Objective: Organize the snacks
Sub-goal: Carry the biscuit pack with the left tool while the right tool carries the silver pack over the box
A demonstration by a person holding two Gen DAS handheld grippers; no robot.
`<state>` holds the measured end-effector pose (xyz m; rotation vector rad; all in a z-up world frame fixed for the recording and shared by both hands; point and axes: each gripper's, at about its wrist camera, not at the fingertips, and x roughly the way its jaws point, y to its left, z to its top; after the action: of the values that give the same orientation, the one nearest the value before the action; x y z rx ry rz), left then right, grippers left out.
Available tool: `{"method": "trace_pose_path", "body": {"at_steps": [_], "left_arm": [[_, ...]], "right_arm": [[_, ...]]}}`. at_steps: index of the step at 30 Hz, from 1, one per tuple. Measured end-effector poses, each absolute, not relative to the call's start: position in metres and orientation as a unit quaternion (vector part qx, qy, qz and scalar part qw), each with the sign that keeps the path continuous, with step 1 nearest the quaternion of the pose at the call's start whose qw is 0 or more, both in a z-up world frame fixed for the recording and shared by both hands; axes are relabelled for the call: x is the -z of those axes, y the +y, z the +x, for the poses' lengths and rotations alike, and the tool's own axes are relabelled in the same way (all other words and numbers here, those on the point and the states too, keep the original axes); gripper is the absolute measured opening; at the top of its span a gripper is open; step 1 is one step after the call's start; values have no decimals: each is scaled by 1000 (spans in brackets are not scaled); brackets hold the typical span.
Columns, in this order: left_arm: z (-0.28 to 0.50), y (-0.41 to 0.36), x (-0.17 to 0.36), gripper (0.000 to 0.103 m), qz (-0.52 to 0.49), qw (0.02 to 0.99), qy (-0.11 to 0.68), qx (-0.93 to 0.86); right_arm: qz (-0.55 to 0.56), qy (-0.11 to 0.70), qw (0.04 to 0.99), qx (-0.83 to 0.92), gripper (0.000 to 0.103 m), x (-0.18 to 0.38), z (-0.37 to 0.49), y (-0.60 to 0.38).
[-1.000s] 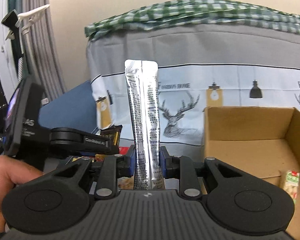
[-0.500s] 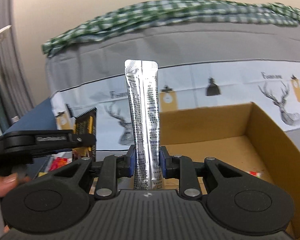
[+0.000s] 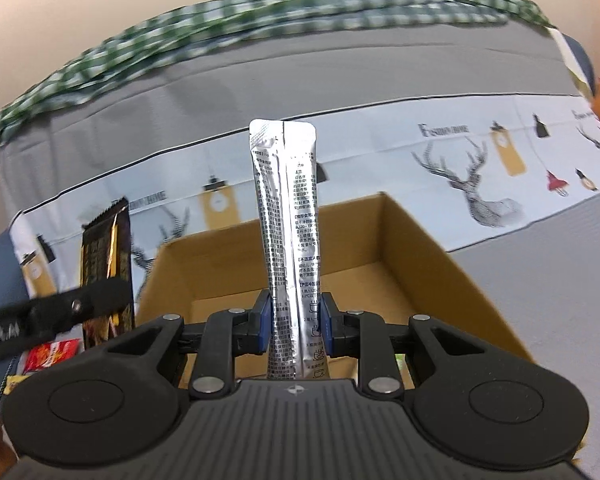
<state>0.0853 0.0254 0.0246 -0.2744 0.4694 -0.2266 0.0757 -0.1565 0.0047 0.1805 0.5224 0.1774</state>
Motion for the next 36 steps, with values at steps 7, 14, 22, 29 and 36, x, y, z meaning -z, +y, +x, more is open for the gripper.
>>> {"method": "trace_pose_path", "body": {"at_steps": [7,14,22,29,36], "left_arm": [[88,16,-20,42,-135,954,239,123],[90,10,-19,42,-134,953,240,129],[93,10,-18,42,-133,952,242,132],[94,8,-18,42,-130,951,244,137],[94,7,-18,42,-129,951,245,138]], "right_arm": [[89,260,959,-64,25,0,79,-173],[88,261,959,-60,25,1,80,-177],[77,251,964,-52,25,1,77,-176],[60,244,966,-55,25,0,75,-172],[56,245,966,-55,25,1,75,-172]]}}
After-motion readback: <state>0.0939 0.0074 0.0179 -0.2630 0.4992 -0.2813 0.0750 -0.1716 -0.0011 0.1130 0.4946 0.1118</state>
